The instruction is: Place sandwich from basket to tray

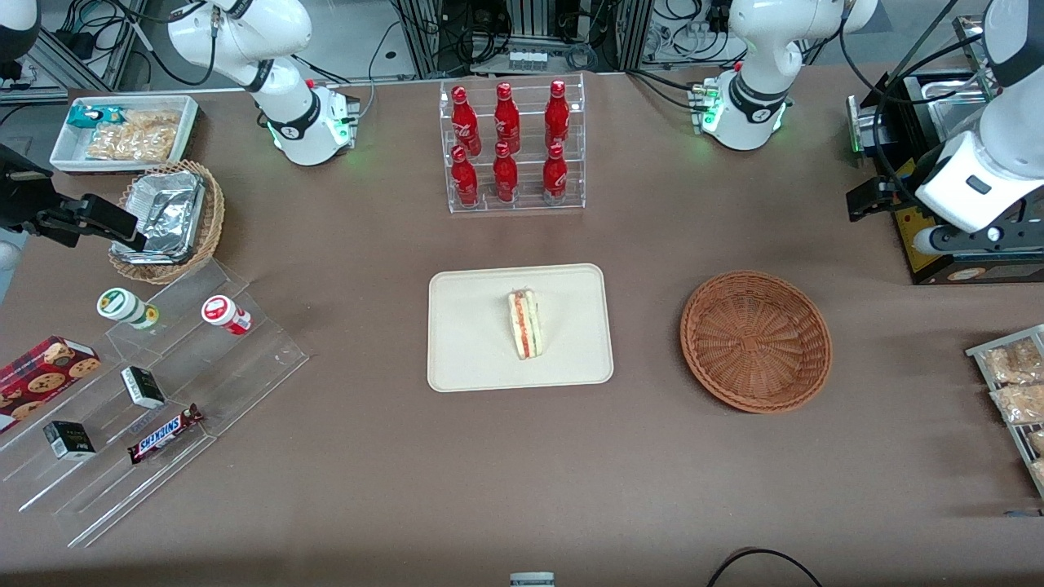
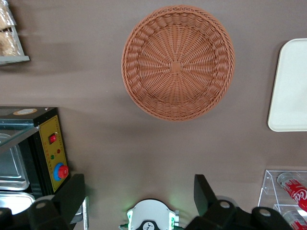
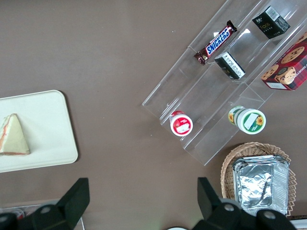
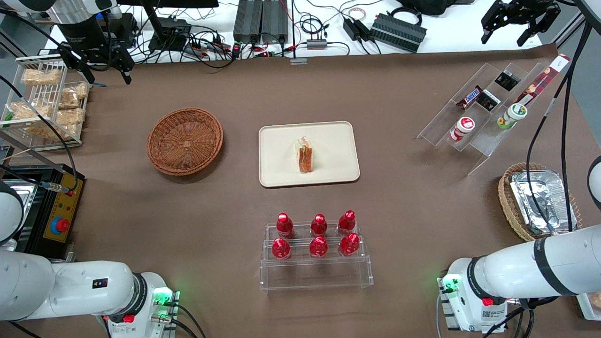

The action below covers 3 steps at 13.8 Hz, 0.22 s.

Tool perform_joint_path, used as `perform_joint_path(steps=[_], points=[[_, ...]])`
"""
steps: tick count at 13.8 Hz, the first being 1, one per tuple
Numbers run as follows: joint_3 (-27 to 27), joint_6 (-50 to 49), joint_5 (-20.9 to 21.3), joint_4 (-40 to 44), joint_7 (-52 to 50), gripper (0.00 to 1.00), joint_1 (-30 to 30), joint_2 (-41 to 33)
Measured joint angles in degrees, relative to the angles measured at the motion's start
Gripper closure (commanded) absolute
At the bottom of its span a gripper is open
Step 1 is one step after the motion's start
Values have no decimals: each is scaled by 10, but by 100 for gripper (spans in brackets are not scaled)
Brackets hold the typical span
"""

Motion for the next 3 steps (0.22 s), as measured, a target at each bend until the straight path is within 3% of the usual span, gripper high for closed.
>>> perform_joint_path(steps=[3], points=[[8, 20, 0, 0, 0, 0, 0, 0]])
